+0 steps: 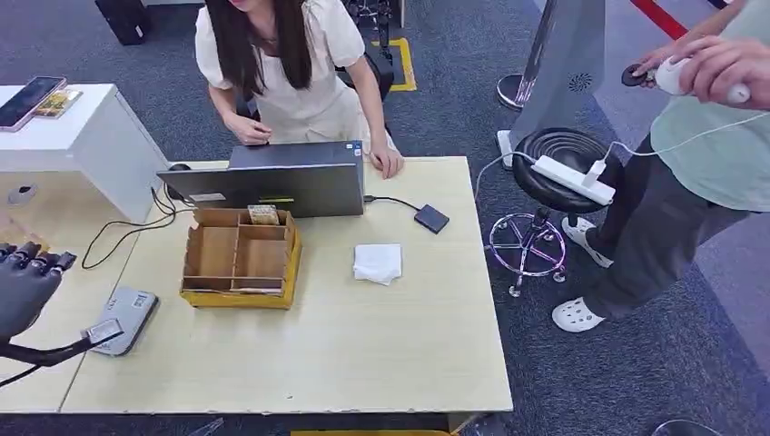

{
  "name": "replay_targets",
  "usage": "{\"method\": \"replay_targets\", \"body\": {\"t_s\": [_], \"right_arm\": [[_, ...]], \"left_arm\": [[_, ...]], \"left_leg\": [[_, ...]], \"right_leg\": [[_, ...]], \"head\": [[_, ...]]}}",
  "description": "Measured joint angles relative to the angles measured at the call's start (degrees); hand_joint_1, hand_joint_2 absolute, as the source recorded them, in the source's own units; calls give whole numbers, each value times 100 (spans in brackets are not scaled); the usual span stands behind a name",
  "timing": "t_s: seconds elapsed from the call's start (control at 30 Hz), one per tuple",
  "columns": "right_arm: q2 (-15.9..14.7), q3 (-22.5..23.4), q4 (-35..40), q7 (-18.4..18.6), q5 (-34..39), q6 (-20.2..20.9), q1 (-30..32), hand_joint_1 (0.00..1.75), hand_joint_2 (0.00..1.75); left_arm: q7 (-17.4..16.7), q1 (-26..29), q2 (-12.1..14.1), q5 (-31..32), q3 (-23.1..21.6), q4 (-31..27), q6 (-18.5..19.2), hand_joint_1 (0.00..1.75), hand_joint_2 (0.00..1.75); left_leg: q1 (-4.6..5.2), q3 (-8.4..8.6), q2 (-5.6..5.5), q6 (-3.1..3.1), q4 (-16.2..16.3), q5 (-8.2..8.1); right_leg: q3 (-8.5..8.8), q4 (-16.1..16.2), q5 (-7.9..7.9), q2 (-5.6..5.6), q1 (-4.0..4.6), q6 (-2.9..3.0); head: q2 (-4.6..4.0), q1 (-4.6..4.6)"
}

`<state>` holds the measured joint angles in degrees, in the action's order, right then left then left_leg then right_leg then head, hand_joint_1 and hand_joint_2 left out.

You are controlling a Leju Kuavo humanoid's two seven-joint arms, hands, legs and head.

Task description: Pass the card to the sensor for recognition and then transmit it.

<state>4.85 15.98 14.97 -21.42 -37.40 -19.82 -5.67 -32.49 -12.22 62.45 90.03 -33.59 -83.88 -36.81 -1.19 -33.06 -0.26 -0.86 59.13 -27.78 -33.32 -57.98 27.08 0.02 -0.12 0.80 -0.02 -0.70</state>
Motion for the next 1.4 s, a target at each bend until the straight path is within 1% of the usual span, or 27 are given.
{"method": "replay_targets", "body": {"t_s": [0.03, 0.07, 0.1, 0.17, 0.2, 0.37, 0.43, 0.57, 0.7, 0.83, 1.03, 1.4], "right_arm": [[0, -20, 2, 9, -4, 4, -7, 0, 175], [2, -24, 11, 37, -22, 11, -5, 0, 175], [2, -24, 33, 59, -52, 13, -2, 0, 175], [11, -24, 37, 57, -50, 13, -11, 0, 175], [15, -24, 37, 52, -44, 11, -9, 0, 175], [17, -35, 37, 37, 2, 7, -26, 0, 175], [17, -46, 37, 37, 7, 7, -25, 0, 175], [17, -50, 35, 35, 48, 4, -22, 0, 175], [17, -50, 35, 33, 68, 7, -17, 0, 175], [17, -50, 33, 26, 96, 4, 3, 0, 175], [17, -50, 33, 20, 120, 7, 19, 0, 175], [17, -57, 31, 20, 122, 7, 39, 0, 175]], "left_arm": [[-312, -291, 35, 0, -461, 98, -2, 175, 175], [-505, -612, 28, 0, -907, 203, -4, 175, 175], [-642, -868, -7, -2, -1449, 328, -7, 175, 175], [-711, -1038, -79, -2, -2126, 452, -9, 175, 175], [-714, -1066, -132, 9, -2316, 507, -9, 175, 175], [-729, -1344, -637, 2, -3076, 949, -9, 175, 175], [-731, -1360, -803, -2, -3217, 1139, -9, 175, 175], [-731, -1335, -1043, -2, -3379, 1421, -9, 175, 175], [-746, -1271, -1211, -2, -3377, 1541, -9, 175, 175], [-746, -1271, -1261, -2, -3375, 1600, -9, 175, 175], [-748, -1283, -1227, -2, -3318, 1626, -9, 175, 175], [-753, -1366, -871, -4, -2922, 1573, -11, 175, 175]], "left_leg": [[1, 3, 3, 0, 0, 0], [2, 2, 3, 0, 0, 0], [2, 2, 4, 0, 0, 0], [4, 10, 23, -2, -1, -1], [3, 8, 27, -2, 0, -1], [5, 1, 17, -2, 0, -1], [4, 0, 20, -2, 0, -1], [3, 1, 21, -2, 0, -1], [3, 0, 20, -2, 0, -1], [2, 1, 22, -2, 0, -1], [2, 1, 21, -2, 0, -1], [1, 1, 24, -3, 0, 0]], "right_leg": [[0, 0, 0, 4, -1, 0], [0, 0, -1, 5, -2, 0], [1, 0, -1, 6, -2, 0], [-3, 0, -1, 26, -4, 1], [-8, 0, -1, 32, -3, 1], [-9, 0, -1, 21, -4, 1], [-10, 0, -1, 24, -4, 1], [-10, 0, -1, 25, -4, 1], [-11, 0, -1, 23, -3, 1], [-11, 0, -1, 26, -3, 1], [-11, 0, -1, 25, -2, 1], [-13, -1, -1, 28, -1, 1]], "head": [[0, 0], [0, -2], [0, 0], [0, -11], [0, -13], [0, -9], [0, -9], [0, -9], [0, -7], [0, -7], [0, -7], [0, -7]]}}
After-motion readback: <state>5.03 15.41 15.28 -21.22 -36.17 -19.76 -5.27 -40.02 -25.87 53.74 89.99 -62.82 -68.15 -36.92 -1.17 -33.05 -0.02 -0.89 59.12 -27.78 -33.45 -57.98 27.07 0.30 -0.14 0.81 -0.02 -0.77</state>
